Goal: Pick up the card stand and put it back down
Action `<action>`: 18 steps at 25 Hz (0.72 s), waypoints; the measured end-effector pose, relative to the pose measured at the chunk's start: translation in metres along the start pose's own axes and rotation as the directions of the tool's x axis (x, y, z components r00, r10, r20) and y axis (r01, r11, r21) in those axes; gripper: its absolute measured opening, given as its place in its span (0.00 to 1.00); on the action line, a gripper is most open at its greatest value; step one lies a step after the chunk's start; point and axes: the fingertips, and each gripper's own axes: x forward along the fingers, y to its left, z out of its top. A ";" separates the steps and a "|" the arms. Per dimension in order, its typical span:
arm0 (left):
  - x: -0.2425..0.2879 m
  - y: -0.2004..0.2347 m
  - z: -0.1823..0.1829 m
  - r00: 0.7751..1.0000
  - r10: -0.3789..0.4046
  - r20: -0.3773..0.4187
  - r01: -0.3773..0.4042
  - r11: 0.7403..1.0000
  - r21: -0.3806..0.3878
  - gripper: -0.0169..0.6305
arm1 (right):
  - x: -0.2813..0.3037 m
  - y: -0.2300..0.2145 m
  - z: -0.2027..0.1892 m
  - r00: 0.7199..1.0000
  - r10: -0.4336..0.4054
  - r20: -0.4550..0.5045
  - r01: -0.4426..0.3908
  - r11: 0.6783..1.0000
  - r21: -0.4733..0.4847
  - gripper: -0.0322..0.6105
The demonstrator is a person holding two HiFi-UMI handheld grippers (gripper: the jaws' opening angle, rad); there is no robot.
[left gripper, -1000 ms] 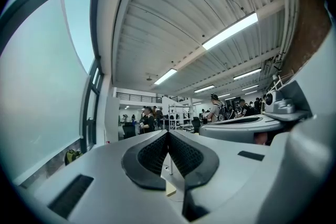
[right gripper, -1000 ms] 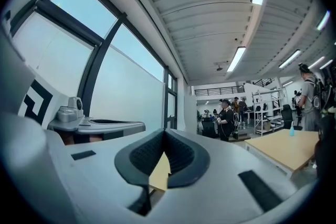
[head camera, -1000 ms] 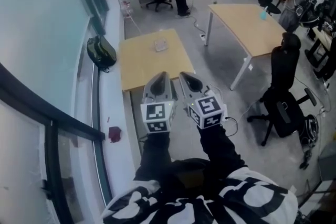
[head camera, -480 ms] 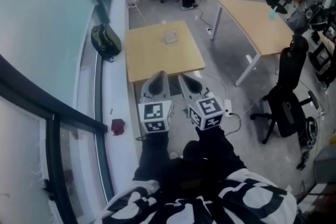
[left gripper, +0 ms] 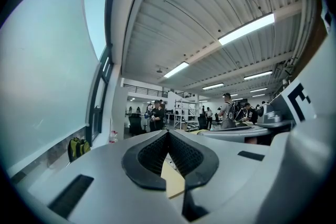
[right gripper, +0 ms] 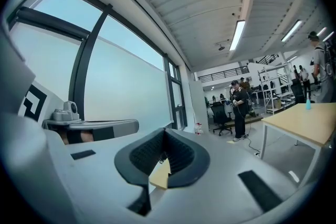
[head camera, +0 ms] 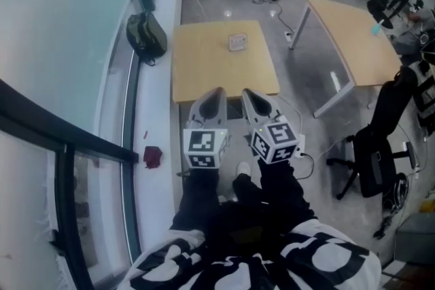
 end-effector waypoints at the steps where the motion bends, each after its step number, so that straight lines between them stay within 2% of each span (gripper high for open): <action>1: 0.009 0.003 0.004 1.000 0.002 0.012 -0.002 1.000 0.002 0.04 | 0.010 -0.005 0.003 1.000 0.014 0.002 -0.014 1.000 -0.003 0.08; 5: 0.057 0.011 0.016 0.999 0.018 0.028 -0.019 0.999 0.026 0.04 | 0.049 -0.036 0.025 0.998 0.055 0.026 -0.054 0.998 -0.017 0.08; 9: 0.102 0.016 0.016 1.000 0.023 0.009 -0.023 1.000 0.010 0.04 | 0.080 -0.065 0.037 0.995 0.092 0.043 -0.091 0.996 -0.018 0.08; 14: 0.140 0.021 0.008 0.999 0.042 -0.002 -0.043 0.999 -0.005 0.04 | 0.107 -0.103 0.037 0.994 0.105 0.035 -0.106 0.994 0.006 0.08; 18: 0.160 0.035 0.002 0.998 0.059 -0.026 -0.059 0.998 -0.014 0.04 | 0.128 -0.112 0.031 0.992 0.127 0.011 -0.127 0.992 0.019 0.08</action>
